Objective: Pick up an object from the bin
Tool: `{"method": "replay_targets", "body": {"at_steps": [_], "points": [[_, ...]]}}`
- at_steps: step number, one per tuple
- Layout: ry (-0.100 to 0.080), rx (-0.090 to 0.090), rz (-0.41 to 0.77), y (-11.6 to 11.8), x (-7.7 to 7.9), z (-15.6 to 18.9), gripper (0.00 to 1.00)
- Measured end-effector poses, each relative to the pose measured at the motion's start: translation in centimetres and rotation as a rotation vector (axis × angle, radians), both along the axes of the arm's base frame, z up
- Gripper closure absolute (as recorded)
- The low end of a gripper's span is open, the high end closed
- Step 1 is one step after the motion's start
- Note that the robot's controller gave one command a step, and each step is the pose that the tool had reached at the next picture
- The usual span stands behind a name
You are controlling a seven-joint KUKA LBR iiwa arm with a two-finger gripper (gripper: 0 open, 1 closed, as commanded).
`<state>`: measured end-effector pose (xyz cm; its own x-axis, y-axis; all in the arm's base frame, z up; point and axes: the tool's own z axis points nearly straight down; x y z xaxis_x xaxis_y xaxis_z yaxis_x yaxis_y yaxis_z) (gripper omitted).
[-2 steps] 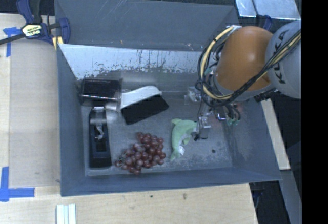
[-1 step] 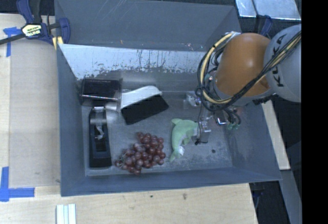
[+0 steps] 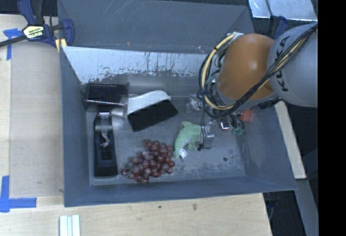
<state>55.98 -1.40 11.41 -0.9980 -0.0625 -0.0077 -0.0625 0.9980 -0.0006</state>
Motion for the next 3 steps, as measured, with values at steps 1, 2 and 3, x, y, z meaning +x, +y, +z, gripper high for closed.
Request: {"method": "replay_targets", "body": {"at_steps": [1,2,3], "points": [[0.000,-0.001,0.024,-0.2,-0.1,-3.2,0.00],[-0.004,0.001,-0.149,0.1,-0.2,-4.4,1.00],[-0.004,0.001,-0.149,0.1,-0.2,-4.4,1.00]]}}
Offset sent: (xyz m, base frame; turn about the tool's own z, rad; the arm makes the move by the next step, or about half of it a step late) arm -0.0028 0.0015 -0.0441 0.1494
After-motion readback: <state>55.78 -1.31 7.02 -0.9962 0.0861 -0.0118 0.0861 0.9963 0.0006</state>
